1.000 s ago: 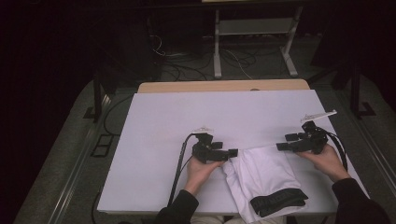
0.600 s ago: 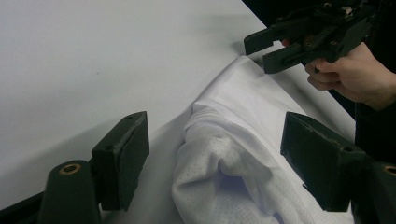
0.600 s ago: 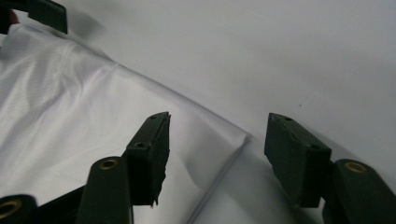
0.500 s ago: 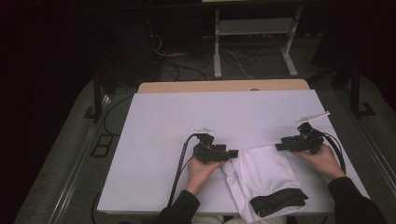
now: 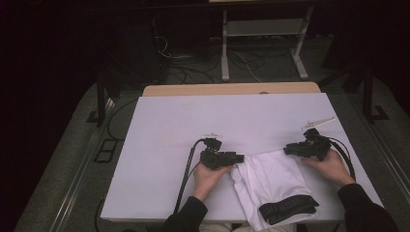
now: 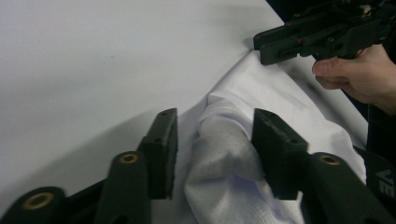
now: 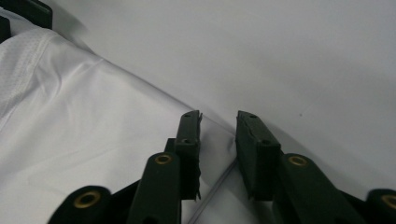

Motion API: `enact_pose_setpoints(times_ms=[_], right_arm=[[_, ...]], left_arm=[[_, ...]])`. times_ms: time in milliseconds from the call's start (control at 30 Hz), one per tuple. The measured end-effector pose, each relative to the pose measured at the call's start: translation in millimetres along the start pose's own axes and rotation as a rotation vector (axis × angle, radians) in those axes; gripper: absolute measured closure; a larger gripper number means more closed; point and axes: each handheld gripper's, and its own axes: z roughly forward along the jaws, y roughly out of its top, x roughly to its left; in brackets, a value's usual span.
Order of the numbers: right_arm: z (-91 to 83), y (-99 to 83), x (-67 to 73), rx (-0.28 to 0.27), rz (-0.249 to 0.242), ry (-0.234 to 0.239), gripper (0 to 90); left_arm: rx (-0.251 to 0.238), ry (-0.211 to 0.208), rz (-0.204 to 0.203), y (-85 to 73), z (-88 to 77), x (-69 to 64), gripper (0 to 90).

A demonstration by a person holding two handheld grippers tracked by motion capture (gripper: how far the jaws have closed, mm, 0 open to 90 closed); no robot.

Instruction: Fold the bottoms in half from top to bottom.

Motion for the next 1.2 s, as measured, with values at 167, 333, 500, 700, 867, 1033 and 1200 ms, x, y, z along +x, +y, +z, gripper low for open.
enact_pose_setpoints(times_ms=[167, 333, 500, 700, 867, 1033, 1200], right_arm=[[0.2, 0.2, 0.4, 0.004, -0.006, -0.007, 85.0], [-1.8, 0.7, 1.3, 0.006, -0.005, -0.021, 87.1], [-5.4, 0.7, 1.6, -0.010, 0.007, -0.034, 87.4], [-8.1, 1.2, 5.0, -0.031, 0.006, -0.049, 87.5], [-9.1, 5.2, 9.3, -0.046, -0.004, -0.058, 87.5], [-9.5, 12.9, 12.6, -0.065, -0.012, -0.054, 87.5], [-6.3, 21.8, 14.6, -0.069, -0.020, -0.050, 87.5]], left_arm=[[0.031, -0.007, -0.002, -1.0, 1.2, -0.2, 65.7], [0.047, 0.004, 0.014, -3.3, -0.2, -2.4, 78.8], [0.056, 0.027, 0.056, -4.7, -4.7, -6.9, 82.9], [0.054, 0.051, 0.109, -4.4, -8.0, -11.9, 83.9], [0.039, 0.072, 0.152, -3.5, -15.2, -16.8, 84.1], [0.034, 0.083, 0.169, 0.3, -23.9, -19.8, 84.1], [0.030, 0.088, 0.175, 3.9, -30.5, -19.6, 84.1]])
